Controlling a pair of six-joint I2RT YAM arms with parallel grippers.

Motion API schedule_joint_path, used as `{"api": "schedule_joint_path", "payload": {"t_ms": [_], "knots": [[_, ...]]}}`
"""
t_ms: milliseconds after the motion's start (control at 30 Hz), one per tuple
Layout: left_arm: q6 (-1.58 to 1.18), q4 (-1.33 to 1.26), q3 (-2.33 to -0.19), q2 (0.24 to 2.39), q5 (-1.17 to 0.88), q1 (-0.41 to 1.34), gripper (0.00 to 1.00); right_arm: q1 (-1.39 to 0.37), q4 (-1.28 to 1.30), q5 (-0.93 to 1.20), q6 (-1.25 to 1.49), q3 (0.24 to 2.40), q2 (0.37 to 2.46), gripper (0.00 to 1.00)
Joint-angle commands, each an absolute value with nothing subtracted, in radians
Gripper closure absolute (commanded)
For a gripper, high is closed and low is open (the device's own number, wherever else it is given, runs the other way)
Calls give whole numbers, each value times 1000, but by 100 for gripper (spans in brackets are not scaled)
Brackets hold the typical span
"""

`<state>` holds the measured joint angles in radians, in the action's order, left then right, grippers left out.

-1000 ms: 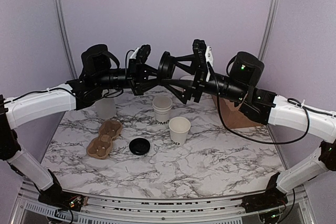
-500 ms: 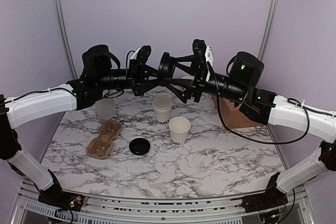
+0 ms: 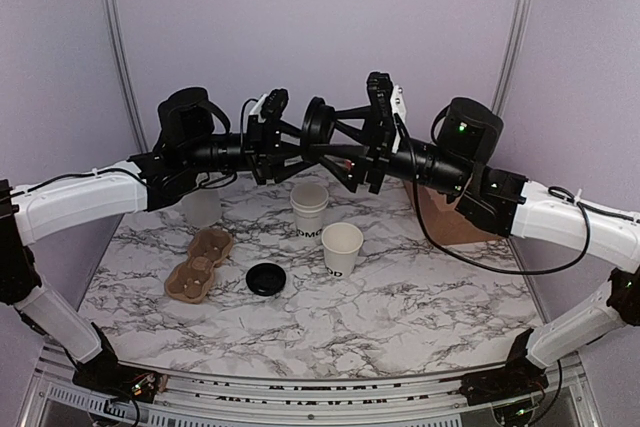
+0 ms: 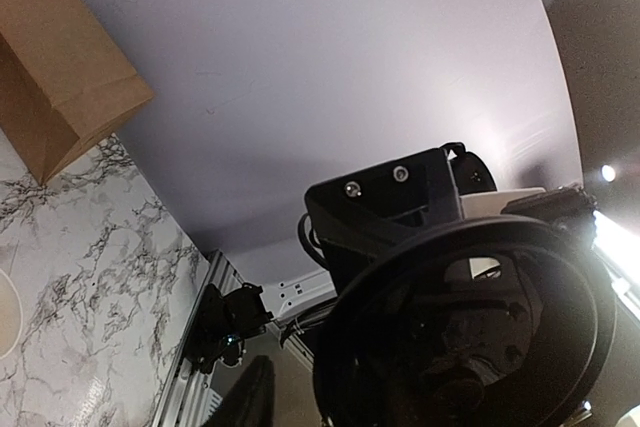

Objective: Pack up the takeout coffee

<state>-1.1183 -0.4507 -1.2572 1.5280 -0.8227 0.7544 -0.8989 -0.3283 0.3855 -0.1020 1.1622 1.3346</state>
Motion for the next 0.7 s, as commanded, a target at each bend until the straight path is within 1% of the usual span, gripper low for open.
{"api": "schedule_joint_path", "payload": {"t_ms": [0, 67, 133, 233, 333, 433, 567, 667], "knots": [[-1106, -487, -1238, 1531, -810, 745, 54, -884, -288, 342, -61, 1180, 1310, 28], [-1099, -476, -1221, 1523, -791, 733, 50, -872, -255, 319, -51, 1183, 1302, 28], [-1072, -450, -1207, 1514, -767, 718, 48, -864, -204, 290, -47, 1190, 1293, 28], [-991, -352, -1199, 1496, -713, 696, 45, -849, -127, 240, -37, 1194, 1277, 28], [-877, -204, -1204, 1476, -626, 672, 44, -847, -31, 191, -26, 1201, 1266, 28], [-730, 5, -1250, 1465, -486, 652, 44, -812, 93, 134, -23, 1214, 1260, 28], [-634, 125, -1259, 1448, -373, 652, 44, -808, 240, 70, -18, 1226, 1262, 27], [-594, 165, -1251, 1443, -321, 653, 44, -805, 335, 33, -9, 1239, 1284, 26]]}}
